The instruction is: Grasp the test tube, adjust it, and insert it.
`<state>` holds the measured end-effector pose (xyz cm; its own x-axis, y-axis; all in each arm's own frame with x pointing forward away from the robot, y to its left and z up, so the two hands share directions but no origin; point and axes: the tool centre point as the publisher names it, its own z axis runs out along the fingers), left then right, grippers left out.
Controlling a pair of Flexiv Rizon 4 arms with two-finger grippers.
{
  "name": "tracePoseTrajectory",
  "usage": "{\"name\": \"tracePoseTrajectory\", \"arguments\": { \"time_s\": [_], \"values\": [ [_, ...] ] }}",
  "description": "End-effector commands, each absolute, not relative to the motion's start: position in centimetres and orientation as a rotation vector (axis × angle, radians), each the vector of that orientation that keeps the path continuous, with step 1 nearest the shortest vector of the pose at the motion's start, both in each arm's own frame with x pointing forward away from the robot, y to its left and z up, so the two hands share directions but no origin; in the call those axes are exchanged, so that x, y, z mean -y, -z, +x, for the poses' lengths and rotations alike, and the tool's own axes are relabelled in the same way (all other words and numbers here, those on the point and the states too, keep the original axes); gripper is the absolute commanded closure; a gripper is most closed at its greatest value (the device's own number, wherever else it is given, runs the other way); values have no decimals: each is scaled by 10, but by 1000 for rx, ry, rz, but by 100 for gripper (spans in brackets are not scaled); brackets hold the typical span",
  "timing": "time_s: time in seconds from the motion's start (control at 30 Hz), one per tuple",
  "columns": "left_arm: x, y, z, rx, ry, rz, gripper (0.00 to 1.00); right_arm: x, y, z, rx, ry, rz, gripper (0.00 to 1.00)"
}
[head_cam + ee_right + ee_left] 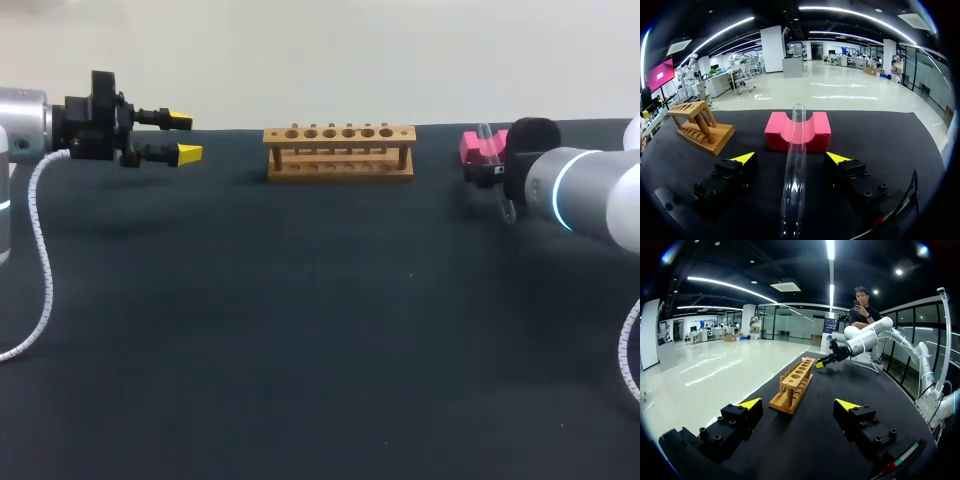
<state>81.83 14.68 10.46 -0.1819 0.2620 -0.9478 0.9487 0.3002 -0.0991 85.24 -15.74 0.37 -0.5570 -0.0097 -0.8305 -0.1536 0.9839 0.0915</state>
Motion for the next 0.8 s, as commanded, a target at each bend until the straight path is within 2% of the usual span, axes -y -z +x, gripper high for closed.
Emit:
{"name": "tracePoseTrajectory", "arguments": {
  "time_s": [0.03,0.1,0.13,0.2,0.6,0.7,0.8],
  "values": [
    [-147,-104,816,-1648,934,1116,0,160,3,855,-1226,-327,-88,13],
    [-147,-104,816,-1648,934,1116,0,160,5,856,-1229,-329,-89,12],
    [-147,-104,816,-1648,934,1116,0,160,5,856,-1230,-330,-90,8],
    [-147,-104,816,-1648,934,1116,0,161,6,857,-1231,-330,-91,6],
    [-147,-104,816,-1648,934,1116,0,165,13,860,-1247,-335,-94,20],
    [-147,-104,816,-1648,934,1116,0,165,14,860,-1251,-338,-95,31],
    [-147,-104,816,-1648,934,1116,0,165,15,860,-1256,-340,-96,50]
  ]
}}
